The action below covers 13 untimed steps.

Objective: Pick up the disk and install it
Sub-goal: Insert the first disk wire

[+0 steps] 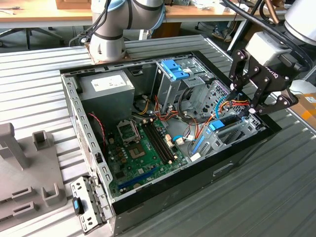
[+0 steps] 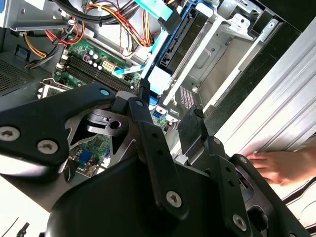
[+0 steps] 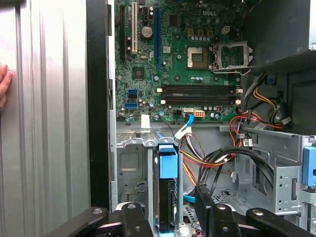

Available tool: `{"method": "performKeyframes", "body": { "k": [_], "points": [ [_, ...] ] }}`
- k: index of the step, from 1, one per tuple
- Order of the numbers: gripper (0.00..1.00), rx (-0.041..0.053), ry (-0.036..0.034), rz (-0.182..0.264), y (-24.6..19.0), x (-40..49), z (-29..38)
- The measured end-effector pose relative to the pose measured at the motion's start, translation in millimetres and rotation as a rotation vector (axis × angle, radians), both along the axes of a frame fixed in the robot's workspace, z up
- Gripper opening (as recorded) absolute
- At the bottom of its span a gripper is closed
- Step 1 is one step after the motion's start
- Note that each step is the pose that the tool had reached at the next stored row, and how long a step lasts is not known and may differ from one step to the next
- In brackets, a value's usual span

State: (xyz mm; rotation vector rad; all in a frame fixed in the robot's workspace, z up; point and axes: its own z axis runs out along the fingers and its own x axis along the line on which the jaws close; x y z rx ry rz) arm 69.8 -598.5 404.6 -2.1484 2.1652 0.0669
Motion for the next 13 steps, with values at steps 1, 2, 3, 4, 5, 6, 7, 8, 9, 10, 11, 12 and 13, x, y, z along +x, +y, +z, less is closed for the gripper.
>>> {"method": "performKeyframes", "body": {
  "k": [1, 2, 3, 4, 5, 6, 7, 8, 9, 10, 11, 12, 13],
  "points": [
    [0.50, 0.0001, 0.0000, 0.000, 0.1, 0.0, -0.1],
    [0.50, 0.0002, 0.0000, 0.000, 0.3, 0.0, -0.1],
    [0.50, 0.0001, 0.0000, 0.000, 0.7, 0.1, 0.0],
    [0.50, 0.0001, 0.0000, 0.000, 0.9, 0.1, 0.0],
    [0.50, 0.0001, 0.0000, 0.000, 1.4, 0.2, -0.1],
    [0.50, 0.0000, 0.0000, 0.001, 2.1, 0.4, 0.0],
    [0.50, 0.0000, 0.0000, 0.002, 3.3, 2.0, 0.0],
    [0.50, -0.0001, 0.0001, 0.003, 4.4, 4.9, 0.0],
    [0.50, 0.0001, 0.0000, 0.008, 5.3, 7.1, -0.2],
    [0.50, 0.0003, 0.0000, 0.015, 5.5, 7.8, -0.5],
    [0.50, 0.0003, -0.0001, 0.022, 5.7, 8.5, -0.7],
    [0.50, 0.0000, 0.0000, 0.037, 6.1, 10.4, -1.2],
    [0.50, -0.0002, 0.0000, 0.049, 6.3, 13.0, -2.0]
  ]
}}
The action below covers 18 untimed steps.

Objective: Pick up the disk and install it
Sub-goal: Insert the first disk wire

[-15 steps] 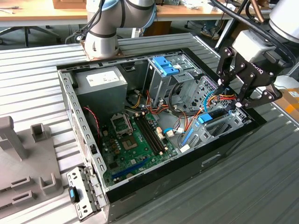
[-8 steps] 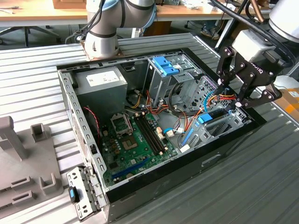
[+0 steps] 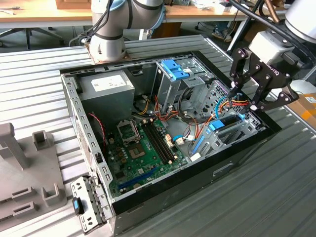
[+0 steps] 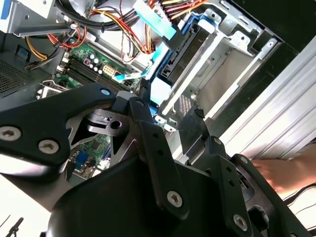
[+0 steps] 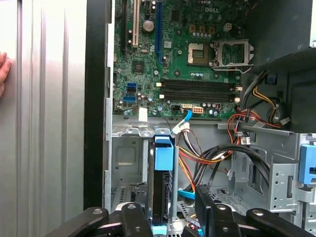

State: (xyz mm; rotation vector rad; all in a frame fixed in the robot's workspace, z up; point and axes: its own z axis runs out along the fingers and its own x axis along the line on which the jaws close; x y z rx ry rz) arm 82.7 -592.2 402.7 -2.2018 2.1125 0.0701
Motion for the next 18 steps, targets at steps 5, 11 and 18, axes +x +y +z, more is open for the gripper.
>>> {"method": "performKeyframes", "body": {
  "k": [5, 11, 18],
  "points": [
    [0.50, 0.0002, 0.0001, 0.018, 0.1, 20.7, -1.6],
    [0.50, 0.0001, 0.0000, 0.065, 0.7, 34.6, -3.5],
    [0.50, 0.0003, 0.0000, 0.146, 4.1, 46.9, -5.0]
  ]
}}
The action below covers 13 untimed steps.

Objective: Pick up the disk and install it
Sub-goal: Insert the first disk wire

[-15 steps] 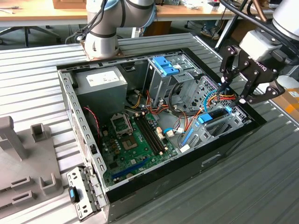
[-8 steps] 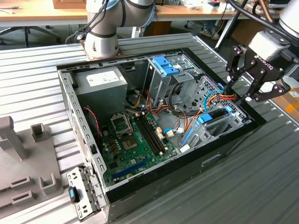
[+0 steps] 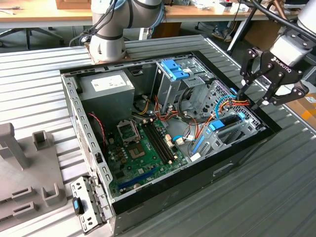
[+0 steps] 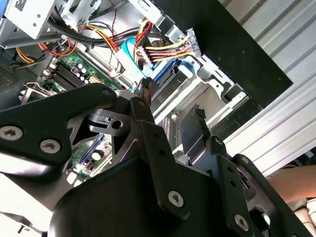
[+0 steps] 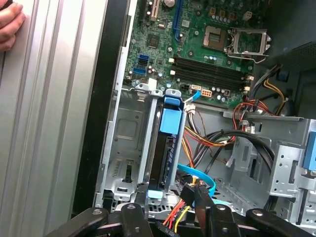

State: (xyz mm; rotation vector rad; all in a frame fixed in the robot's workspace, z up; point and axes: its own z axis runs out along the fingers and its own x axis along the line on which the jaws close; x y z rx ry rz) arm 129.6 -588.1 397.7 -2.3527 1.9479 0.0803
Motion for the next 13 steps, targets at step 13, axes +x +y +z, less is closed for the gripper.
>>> {"method": "performKeyframes", "body": {
  "k": [13],
  "points": [
    [0.50, -0.0002, 0.0001, 0.060, 1.8, 29.2, -1.8]
  ]
}}
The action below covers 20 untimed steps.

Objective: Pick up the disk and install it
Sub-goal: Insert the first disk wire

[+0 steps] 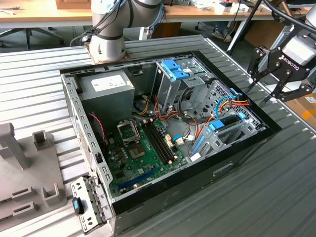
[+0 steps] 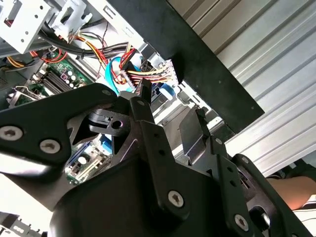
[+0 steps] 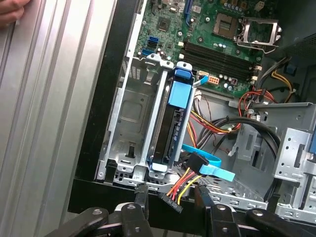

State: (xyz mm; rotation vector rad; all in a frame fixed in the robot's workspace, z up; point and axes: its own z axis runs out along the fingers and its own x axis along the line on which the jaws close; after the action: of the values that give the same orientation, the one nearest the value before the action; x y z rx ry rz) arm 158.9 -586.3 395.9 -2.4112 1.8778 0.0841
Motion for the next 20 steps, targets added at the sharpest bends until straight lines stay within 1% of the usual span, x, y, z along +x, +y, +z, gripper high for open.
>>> {"method": "performKeyframes", "body": {
  "k": [2, 5, 7, 8, 10, 11, 13, 15, 16, 18, 19, 20],
  "points": [
    [0.50, 0.0001, 0.0000, 0.025, 0.0, 1.2, -0.7],
    [0.50, 0.0001, 0.0000, 0.080, 0.0, 1.9, -2.3],
    [0.50, -0.0002, 0.0001, 0.130, 0.0, 2.7, -4.0],
    [0.50, -0.0003, 0.0000, 0.147, 0.0, 3.0, -4.7],
    [0.50, -0.0006, 0.0000, 0.200, 0.0, 6.3, -7.1],
    [0.50, -0.0006, 0.0000, 0.220, 0.0, 7.7, -7.9],
    [0.50, -0.0003, 0.0000, 0.246, 0.0, 9.2, -9.1],
    [0.50, -0.0005, 0.0000, 0.308, 0.0, 9.7, -11.9],
    [0.50, -0.0005, -0.0001, 0.351, 0.0, 9.8, -13.3],
    [0.50, -0.0005, 0.0000, 0.393, 0.0, 9.8, -14.6],
    [0.50, -0.0006, 0.0000, 0.428, 0.0, 10.0, -16.0],
    [0.50, -0.0005, 0.0000, 0.445, 0.0, 10.4, -16.7]
  ]
}}
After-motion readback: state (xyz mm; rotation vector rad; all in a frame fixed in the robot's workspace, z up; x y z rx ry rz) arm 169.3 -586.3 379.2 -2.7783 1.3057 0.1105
